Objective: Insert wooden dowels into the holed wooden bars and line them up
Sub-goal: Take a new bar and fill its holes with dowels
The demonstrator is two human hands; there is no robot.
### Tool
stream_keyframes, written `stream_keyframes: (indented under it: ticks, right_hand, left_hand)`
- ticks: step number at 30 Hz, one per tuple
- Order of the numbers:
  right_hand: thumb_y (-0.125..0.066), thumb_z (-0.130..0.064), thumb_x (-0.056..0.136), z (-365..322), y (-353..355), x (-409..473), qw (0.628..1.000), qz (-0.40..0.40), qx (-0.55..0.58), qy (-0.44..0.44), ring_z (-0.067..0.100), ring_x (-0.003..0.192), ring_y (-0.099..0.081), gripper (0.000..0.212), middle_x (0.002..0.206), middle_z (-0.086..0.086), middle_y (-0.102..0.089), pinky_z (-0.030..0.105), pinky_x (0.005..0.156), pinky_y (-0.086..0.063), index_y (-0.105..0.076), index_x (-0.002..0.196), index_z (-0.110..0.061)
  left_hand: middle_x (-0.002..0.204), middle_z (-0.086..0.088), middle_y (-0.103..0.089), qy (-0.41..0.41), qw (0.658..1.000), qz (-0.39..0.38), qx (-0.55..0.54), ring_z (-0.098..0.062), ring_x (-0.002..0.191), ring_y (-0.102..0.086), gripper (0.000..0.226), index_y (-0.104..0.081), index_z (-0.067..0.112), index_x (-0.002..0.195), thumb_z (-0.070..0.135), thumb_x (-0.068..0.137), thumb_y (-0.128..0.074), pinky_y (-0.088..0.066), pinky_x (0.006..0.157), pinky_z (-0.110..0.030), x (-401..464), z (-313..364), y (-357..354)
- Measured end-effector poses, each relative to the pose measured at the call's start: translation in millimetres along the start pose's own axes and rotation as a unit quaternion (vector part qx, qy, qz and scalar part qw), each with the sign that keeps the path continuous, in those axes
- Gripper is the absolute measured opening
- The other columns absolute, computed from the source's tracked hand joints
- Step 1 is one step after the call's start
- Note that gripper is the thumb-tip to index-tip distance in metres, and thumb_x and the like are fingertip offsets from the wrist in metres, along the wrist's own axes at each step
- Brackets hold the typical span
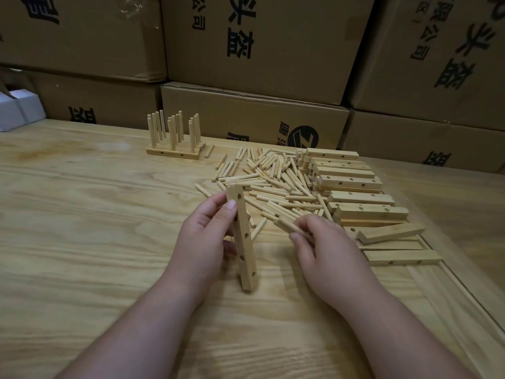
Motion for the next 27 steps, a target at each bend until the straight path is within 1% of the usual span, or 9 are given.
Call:
stream_keyframes:
  ticks: [2,3,5,8,11,14,21,24,27]
  right_hand:
    - [-0.057,-0.039,0.096,-3.8,2.9,-1.8,0.996,0.048,0.074,0.005,-0.002,0.086,-0.058,0.014,0.087,-0.028,-0.060,0.028,0.076,-0.052,-0.058,0.111,-0.040]
    - [-0.060,-0.035,0.096,-5.6,4.2,-2.8,0.992,0.074,0.099,0.012,-0.003,0.086,-0.060,0.017,0.087,-0.027,-0.062,0.025,0.075,-0.052,-0.062,0.112,-0.037]
    - [-0.064,-0.026,0.095,-8.2,5.9,-4.4,0.985,0.112,0.130,0.026,-0.004,0.092,-0.061,0.021,0.094,-0.026,-0.063,0.019,0.080,-0.051,-0.067,0.115,-0.031]
    - [-0.065,-0.015,0.095,-10.5,6.3,-5.9,0.979,0.126,0.151,0.049,-0.007,0.101,-0.058,0.027,0.100,-0.031,-0.059,0.008,0.085,-0.046,-0.068,0.120,-0.025]
    - [-0.072,-0.017,0.090,-11.4,6.8,-7.6,0.974,0.121,0.180,0.058,-0.005,0.088,-0.062,0.021,0.086,-0.024,-0.066,0.006,0.073,-0.044,-0.070,0.105,-0.031]
    - [-0.075,-0.021,0.087,-12.6,8.4,-8.8,0.966,0.121,0.217,0.067,-0.002,0.082,-0.064,0.018,0.091,-0.023,-0.067,0.005,0.066,-0.043,-0.068,0.098,-0.035]
    - [-0.074,-0.017,0.088,-15.0,6.4,-9.9,0.966,0.102,0.211,0.104,0.004,0.087,-0.062,0.021,0.094,-0.021,-0.065,0.016,0.068,-0.048,-0.070,0.105,-0.029]
    - [-0.073,-0.006,0.087,-15.7,7.7,-9.5,0.964,0.079,0.225,0.119,0.004,0.094,-0.061,0.030,0.102,-0.018,-0.064,0.011,0.073,-0.046,-0.069,0.103,-0.031]
    - [-0.074,-0.007,0.086,-16.2,9.3,-8.3,0.963,0.099,0.214,0.133,-0.001,0.099,-0.061,0.023,0.100,-0.020,-0.063,0.006,0.082,-0.042,-0.071,0.100,-0.025]
  left_hand:
    - [0.095,-0.001,-0.078,0.002,1.000,0.000,-0.004,-0.013,0.082,-0.072,0.021,-0.074,0.052,0.099,0.042,0.091,-0.057,-0.056,0.061,-0.031,-0.6,1.2,-0.8]
    - [0.093,-0.001,-0.078,0.003,1.000,0.002,-0.006,-0.012,0.081,-0.072,0.021,-0.074,0.051,0.099,0.041,0.091,-0.057,-0.056,0.060,-0.031,-0.9,1.7,-1.2]
    - [0.090,0.000,-0.078,0.009,1.000,0.004,-0.006,-0.013,0.077,-0.070,0.020,-0.075,0.045,0.099,0.041,0.092,-0.057,-0.054,0.057,-0.030,-1.9,2.4,-1.1]
    - [0.081,-0.001,-0.075,0.016,1.000,-0.002,0.009,-0.010,0.066,-0.065,0.023,-0.076,0.028,0.097,0.043,0.095,-0.059,-0.051,0.051,-0.027,-3.9,3.5,-1.8]
    - [0.074,-0.001,-0.072,0.018,1.000,-0.007,0.011,-0.006,0.055,-0.062,0.023,-0.076,0.021,0.091,0.035,0.099,-0.059,-0.047,0.046,-0.020,-5.1,3.8,-2.9]
    - [0.073,0.000,-0.072,0.011,1.000,-0.015,0.017,-0.006,0.057,-0.061,0.029,-0.075,0.018,0.092,0.044,0.087,-0.063,-0.047,0.049,-0.019,-5.8,5.4,-4.1]
    - [0.075,-0.002,-0.073,0.004,1.000,-0.011,0.020,-0.007,0.064,-0.065,0.036,-0.075,0.018,0.095,0.049,0.078,-0.065,-0.050,0.057,-0.018,-5.9,5.2,-3.8]
    - [0.075,-0.001,-0.073,0.006,1.000,-0.006,0.015,-0.008,0.065,-0.066,0.037,-0.074,0.019,0.096,0.049,0.077,-0.066,-0.051,0.059,-0.019,-5.3,5.5,-4.3]
    - [0.076,0.001,-0.073,0.002,1.000,-0.007,0.016,-0.007,0.068,-0.067,0.036,-0.074,0.020,0.097,0.049,0.077,-0.068,-0.051,0.062,-0.017,-5.6,6.4,-4.5]
Point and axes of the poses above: each hand's wrist, its own x-axis towards the middle knuckle, its own y-axis out of the back of the hand, z = x × y, the point moved 2 cm from there along x, towards the middle knuckle
